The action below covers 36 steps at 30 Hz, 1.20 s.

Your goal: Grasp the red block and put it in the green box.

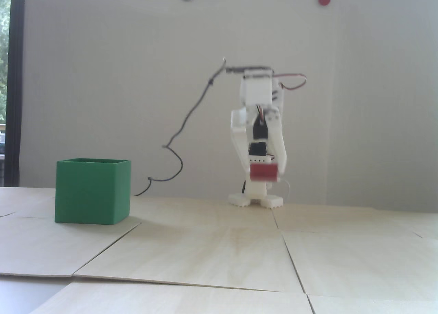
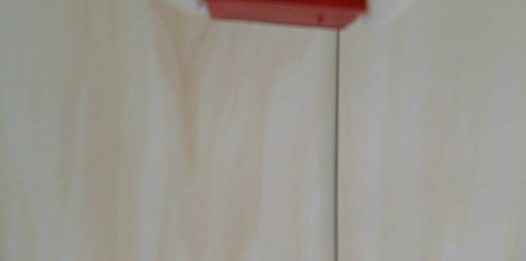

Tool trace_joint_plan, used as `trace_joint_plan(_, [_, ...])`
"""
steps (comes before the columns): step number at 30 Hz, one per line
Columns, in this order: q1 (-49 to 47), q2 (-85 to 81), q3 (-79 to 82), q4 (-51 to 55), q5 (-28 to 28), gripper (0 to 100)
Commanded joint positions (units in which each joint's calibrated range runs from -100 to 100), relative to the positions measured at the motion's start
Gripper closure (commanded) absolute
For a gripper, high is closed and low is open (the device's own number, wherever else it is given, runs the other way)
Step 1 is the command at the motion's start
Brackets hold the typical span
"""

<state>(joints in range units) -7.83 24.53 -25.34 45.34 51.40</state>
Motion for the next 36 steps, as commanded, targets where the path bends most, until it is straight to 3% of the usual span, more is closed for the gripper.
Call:
trace_joint_plan(1, [12.46,-20.62,-7.58,12.16,0.4,98])
trace_joint_plan(9, [36.26,-23.55,-7.41,12.33,0.55,98])
trace_joint_plan(15, [46.15,-20.31,-7.85,11.57,0.55,98])
trace_joint_plan(21, [47.36,-16.52,-7.49,11.57,0.5,98])
trace_joint_plan(31, [40.93,-16.2,-8.12,10.81,-0.12,98])
trace_joint_plan(36, [41.17,-14.7,-5.45,-3.35,-0.02,98])
